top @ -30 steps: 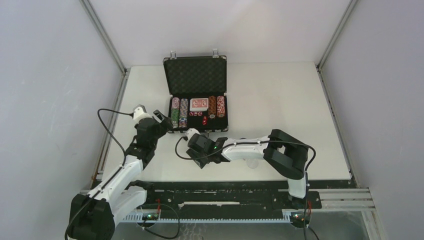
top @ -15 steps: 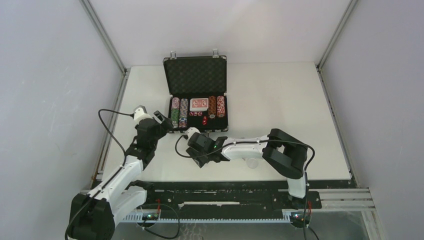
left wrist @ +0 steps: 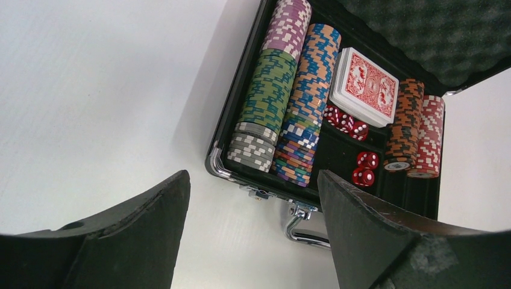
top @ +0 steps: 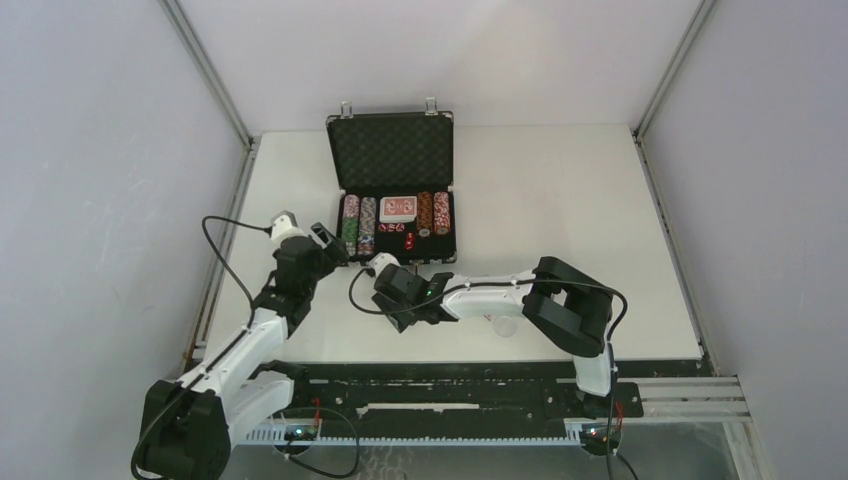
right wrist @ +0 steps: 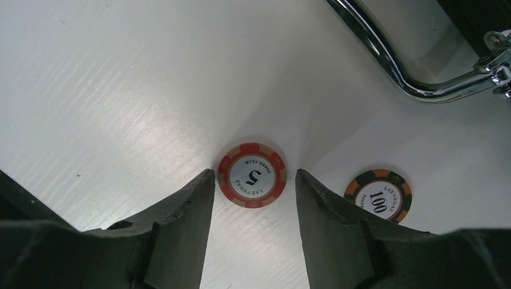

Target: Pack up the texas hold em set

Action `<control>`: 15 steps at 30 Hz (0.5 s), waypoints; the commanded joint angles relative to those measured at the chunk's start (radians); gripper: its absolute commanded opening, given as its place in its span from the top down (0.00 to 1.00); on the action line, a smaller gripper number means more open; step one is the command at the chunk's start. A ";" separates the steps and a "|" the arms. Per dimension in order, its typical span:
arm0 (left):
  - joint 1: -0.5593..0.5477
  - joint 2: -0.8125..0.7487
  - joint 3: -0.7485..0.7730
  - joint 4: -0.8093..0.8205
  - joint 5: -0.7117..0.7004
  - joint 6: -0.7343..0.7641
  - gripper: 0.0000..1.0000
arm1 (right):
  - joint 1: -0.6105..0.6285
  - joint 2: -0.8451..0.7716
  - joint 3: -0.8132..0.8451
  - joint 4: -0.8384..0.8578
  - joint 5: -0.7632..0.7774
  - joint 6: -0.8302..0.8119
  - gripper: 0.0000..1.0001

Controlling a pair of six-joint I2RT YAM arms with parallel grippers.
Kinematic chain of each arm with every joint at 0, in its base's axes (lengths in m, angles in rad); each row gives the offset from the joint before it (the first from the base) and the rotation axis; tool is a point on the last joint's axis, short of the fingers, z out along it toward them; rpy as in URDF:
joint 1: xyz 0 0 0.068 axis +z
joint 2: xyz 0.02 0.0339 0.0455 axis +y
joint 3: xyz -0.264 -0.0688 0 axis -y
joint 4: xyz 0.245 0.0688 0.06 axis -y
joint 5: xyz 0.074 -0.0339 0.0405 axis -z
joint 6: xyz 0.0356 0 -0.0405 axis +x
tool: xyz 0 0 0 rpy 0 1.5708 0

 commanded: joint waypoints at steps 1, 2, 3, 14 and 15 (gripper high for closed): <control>-0.003 0.008 -0.018 0.044 0.019 0.020 0.18 | -0.002 0.022 0.019 0.010 -0.016 0.024 0.42; -0.003 0.010 -0.017 0.045 0.021 0.020 0.18 | -0.002 0.023 0.019 0.008 -0.014 0.024 0.43; -0.003 0.012 -0.017 0.045 0.023 0.021 0.18 | -0.002 0.026 0.019 0.006 -0.013 0.024 0.45; -0.003 0.022 -0.017 0.051 0.034 0.019 0.18 | 0.007 0.020 0.019 -0.001 0.001 0.029 0.54; -0.003 0.022 -0.017 0.052 0.037 0.018 0.18 | 0.007 0.017 0.019 -0.001 -0.001 0.030 0.54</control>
